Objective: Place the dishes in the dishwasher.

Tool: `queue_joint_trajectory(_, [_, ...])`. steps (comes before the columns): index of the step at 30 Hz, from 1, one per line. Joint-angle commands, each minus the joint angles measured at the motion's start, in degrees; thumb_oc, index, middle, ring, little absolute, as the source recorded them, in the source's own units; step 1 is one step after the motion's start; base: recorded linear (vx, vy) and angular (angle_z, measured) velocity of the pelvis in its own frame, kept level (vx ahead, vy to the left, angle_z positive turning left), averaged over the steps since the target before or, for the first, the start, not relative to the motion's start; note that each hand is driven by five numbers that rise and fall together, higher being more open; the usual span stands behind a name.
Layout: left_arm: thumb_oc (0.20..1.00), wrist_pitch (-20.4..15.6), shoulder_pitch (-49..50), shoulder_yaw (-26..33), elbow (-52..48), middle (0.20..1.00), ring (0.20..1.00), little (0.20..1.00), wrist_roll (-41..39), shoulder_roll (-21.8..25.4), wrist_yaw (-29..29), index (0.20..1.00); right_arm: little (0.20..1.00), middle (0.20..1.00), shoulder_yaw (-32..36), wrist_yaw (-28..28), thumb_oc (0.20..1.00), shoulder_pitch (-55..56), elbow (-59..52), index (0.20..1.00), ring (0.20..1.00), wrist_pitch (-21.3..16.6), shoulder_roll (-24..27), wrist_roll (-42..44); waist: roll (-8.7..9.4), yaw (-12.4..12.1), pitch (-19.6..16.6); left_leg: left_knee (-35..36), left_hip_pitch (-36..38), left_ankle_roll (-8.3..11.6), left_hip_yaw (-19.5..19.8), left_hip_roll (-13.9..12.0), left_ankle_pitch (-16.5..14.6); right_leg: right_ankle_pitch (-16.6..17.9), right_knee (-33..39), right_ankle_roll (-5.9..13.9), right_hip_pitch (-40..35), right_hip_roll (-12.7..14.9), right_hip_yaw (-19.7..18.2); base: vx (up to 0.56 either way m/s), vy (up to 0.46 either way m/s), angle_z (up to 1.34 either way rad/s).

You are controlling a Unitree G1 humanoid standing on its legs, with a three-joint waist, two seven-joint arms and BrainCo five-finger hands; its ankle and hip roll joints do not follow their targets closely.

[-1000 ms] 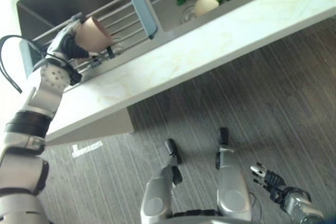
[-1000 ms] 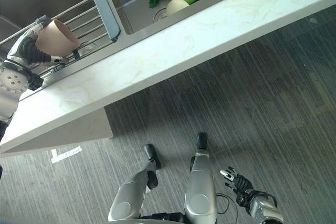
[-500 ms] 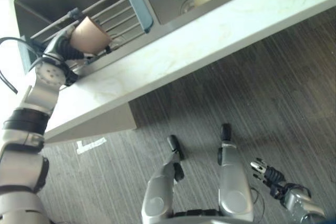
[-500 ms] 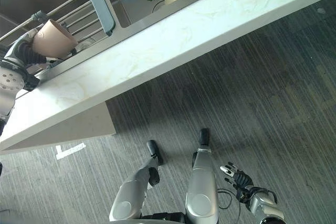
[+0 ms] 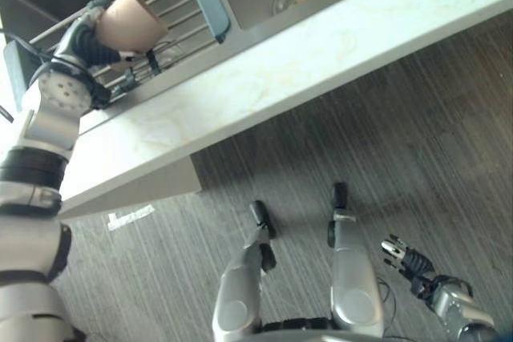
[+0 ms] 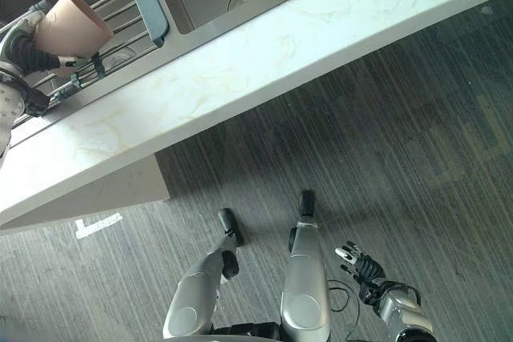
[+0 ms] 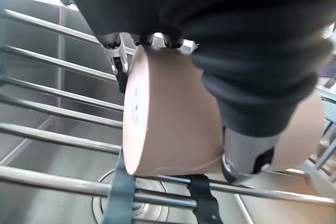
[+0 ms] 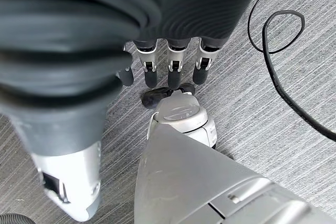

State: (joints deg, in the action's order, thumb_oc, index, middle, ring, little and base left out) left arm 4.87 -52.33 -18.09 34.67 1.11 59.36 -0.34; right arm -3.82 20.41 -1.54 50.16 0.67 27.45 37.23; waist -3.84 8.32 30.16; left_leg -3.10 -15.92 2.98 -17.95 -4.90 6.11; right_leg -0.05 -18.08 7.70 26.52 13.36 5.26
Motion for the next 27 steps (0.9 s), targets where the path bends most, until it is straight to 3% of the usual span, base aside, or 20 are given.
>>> queue_joint_trajectory(1, [0.200, -0.4, 2.2, -3.1, 0.8, 0.200, 0.200, 0.200, 0.8, 0.4, -5.1, 0.200, 1.000, 1.000, -0.1, 0.9, 1.000, 0.8, -0.8, 1.000, 1.000, -0.5, 0.1, 1.5, 2.58, 1.2, -0.4, -14.4, -2.9, 1.89, 4.0, -3.2, -13.9, 3.7, 7.7, 6.47, -0.9, 4.1, -0.6, 0.00, 0.000, 0.00])
queue_joint_trajectory(4, [0.200, -2.6, 2.0, -3.3, -0.2, 0.200, 0.200, 0.200, -0.6, 1.7, -4.3, 0.200, 1.000, 1.000, 0.1, 0.9, 1.000, 1.0, -0.6, 1.000, 1.000, -1.1, 0.3, 1.7, 2.43, 1.0, -0.8, -14.4, -2.2, 1.78, 4.0, -2.9, -14.2, 3.6, 7.9, 6.45, -1.8, 4.3, -0.4, -0.01, 0.006, 0.01])
queue_joint_trajectory(7, [0.200, -10.2, 3.5, -1.0, -3.5, 0.200, 0.200, 0.200, -0.8, 2.2, 1.3, 0.200, 1.000, 1.000, 0.6, 0.2, 1.000, 1.6, 0.4, 1.000, 1.000, -1.9, -0.6, 1.6, 2.40, 0.4, -2.1, -13.8, -0.7, 1.62, 3.9, -2.6, -14.5, 3.2, 8.1, 6.46, -3.3, 4.5, 0.0, 0.00, 0.000, 0.00])
queue_joint_trajectory(10, [0.200, -13.0, 6.1, 2.4, -9.1, 0.200, 0.200, 0.200, 3.3, 3.1, 4.5, 0.200, 1.000, 1.000, 1.4, -0.3, 1.000, 2.6, 2.3, 1.000, 1.000, -2.4, -1.8, 0.2, 2.31, -0.5, -3.8, -12.6, 1.7, 1.44, 3.6, -2.3, -14.8, 2.6, 8.4, 6.55, -5.6, 4.7, 1.0, 0.01, -0.020, 0.02])
queue_joint_trajectory(14, [0.200, -11.6, 9.1, 4.6, -16.2, 0.200, 0.200, 0.200, 9.5, 4.8, 3.9, 0.200, 1.000, 1.000, 3.0, -0.5, 1.000, 3.9, 5.4, 1.000, 1.000, -2.4, -2.9, -1.8, 2.03, -1.5, -6.1, -11.4, 5.1, 1.28, 3.2, -2.2, -15.1, 1.9, 9.2, 6.66, -9.7, 5.1, 3.2, 0.03, -0.040, 0.11])
queue_joint_trajectory(20, [0.200, -8.3, 13.9, 10.2, -25.2, 0.200, 0.200, 0.200, 11.4, 9.9, 6.7, 0.200, 1.000, 1.000, 6.4, -0.5, 1.000, 6.6, 9.5, 1.000, 1.000, -2.2, -4.6, -4.7, 0.72, -3.1, -11.7, -8.3, 11.5, 0.96, 3.4, -1.3, -15.5, 0.3, 11.7, 6.64, -18.3, 4.3, 5.8, 0.08, -0.045, 0.13])
queue_joint_trajectory(23, [0.200, -8.1, 17.0, 13.6, -27.4, 0.200, 0.200, 0.200, 13.3, 12.0, 8.3, 0.200, 1.000, 1.000, 7.4, -0.7, 1.000, 7.5, 10.8, 1.000, 1.000, -1.9, -5.4, -6.6, 0.04, -4.0, -14.5, -6.7, 13.7, 1.03, 4.0, -0.7, -15.1, -0.2, 13.1, 6.45, -21.5, 3.7, 6.7, 0.07, -0.034, 0.15])
queue_joint_trajectory(25, [0.200, -6.9, 21.1, 19.0, -30.2, 0.200, 0.200, 0.200, 13.8, 16.0, 11.8, 0.200, 1.000, 1.000, 7.4, -1.1, 1.000, 8.1, 13.4, 1.000, 1.000, -1.5, -6.3, -8.2, -1.09, -6.0, -18.3, -5.0, 16.0, 1.42, 5.3, -0.6, -14.4, -1.2, 14.6, 5.66, -25.5, 2.6, 8.5, 0.07, -0.109, 0.17])
queue_joint_trajectory(27, [0.200, -6.8, 23.0, 21.5, -30.6, 0.200, 0.200, 0.200, 12.7, 17.2, 13.2, 0.200, 1.000, 1.000, 7.5, -1.2, 1.000, 7.9, 14.4, 1.000, 1.000, -1.4, -6.6, -8.8, -1.40, -7.0, -19.4, -4.5, 16.7, 1.80, 5.9, -0.8, -14.0, -1.7, 15.1, 5.27, -26.8, 2.0, 9.3, 0.00, -0.100, 0.19])
